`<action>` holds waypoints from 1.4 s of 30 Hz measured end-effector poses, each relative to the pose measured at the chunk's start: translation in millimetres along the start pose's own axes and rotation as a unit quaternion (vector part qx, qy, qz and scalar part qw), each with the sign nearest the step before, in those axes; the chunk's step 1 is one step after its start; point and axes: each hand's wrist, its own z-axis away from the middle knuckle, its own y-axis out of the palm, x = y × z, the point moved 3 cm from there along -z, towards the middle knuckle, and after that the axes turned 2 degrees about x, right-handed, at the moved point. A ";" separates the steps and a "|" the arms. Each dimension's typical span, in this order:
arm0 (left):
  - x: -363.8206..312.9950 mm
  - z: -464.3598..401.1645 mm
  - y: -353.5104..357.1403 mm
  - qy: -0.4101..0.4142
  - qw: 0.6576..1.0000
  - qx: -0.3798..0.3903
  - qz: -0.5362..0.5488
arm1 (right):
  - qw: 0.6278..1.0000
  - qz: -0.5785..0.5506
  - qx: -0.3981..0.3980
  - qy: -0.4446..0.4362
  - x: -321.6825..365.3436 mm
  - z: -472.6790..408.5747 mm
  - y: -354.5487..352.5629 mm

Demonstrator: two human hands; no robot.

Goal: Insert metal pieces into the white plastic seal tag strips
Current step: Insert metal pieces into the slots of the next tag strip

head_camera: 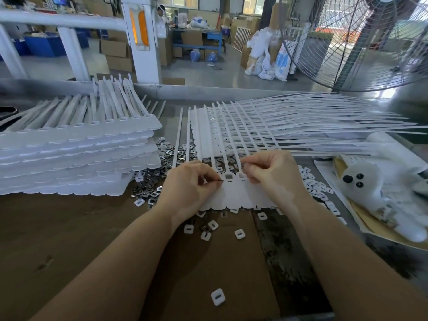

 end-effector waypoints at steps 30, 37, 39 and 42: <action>4.6 -1.5 3.1 -0.019 0.999 0.004 0.035 | 0.975 0.218 0.036 0.017 4.2 -14.8 1.1; 5.3 -1.8 4.3 -0.018 0.999 -0.002 0.042 | 0.977 0.131 0.138 -0.097 27.5 3.3 23.1; 6.1 -1.6 4.5 -0.019 0.999 -0.005 0.041 | 0.976 0.110 0.162 -0.099 28.1 5.5 25.3; 6.9 -2.0 4.1 -0.019 0.999 -0.012 0.050 | 0.979 0.094 0.158 -0.092 25.1 4.5 23.8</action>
